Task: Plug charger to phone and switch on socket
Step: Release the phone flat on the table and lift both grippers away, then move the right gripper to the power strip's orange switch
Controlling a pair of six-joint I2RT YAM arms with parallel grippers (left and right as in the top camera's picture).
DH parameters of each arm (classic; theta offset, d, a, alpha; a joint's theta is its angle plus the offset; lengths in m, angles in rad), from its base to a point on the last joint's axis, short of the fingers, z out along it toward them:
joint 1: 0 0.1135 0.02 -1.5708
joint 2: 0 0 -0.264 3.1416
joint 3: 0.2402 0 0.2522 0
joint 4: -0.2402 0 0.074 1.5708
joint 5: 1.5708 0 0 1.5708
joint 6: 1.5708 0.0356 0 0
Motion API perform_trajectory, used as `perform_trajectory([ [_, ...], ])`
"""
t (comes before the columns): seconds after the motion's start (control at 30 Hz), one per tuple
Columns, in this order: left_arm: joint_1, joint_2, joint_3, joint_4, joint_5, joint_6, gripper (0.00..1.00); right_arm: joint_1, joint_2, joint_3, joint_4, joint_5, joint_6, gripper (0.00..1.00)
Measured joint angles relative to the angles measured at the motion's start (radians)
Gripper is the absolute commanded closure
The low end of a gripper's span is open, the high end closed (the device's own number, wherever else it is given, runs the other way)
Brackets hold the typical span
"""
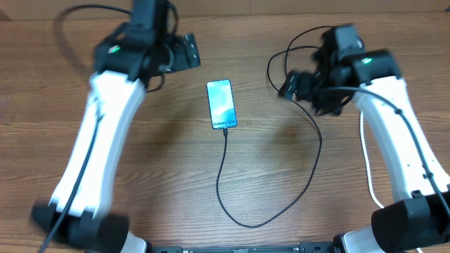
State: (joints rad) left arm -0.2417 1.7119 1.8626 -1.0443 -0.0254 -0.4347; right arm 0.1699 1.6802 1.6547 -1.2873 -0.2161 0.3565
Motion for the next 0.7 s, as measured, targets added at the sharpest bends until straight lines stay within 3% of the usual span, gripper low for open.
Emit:
perform_trajectory([
  [0.2, 0.001, -0.158, 0.022, -0.051, -0.077, 0.000, 0.00, -0.117, -0.002, 0.090, 0.074, 0.196, 0.006, 0.00],
  [0.5, 0.001, -0.116, 0.014, -0.157, -0.092, 0.000, 0.00, -0.256, -0.002, 0.087, 0.294, 0.409, -0.002, 0.00],
  [0.7, 0.001, -0.107, 0.014, -0.161, -0.092, 0.000, 0.00, -0.330, 0.057, 0.084, 0.496, 0.529, -0.100, 0.00],
])
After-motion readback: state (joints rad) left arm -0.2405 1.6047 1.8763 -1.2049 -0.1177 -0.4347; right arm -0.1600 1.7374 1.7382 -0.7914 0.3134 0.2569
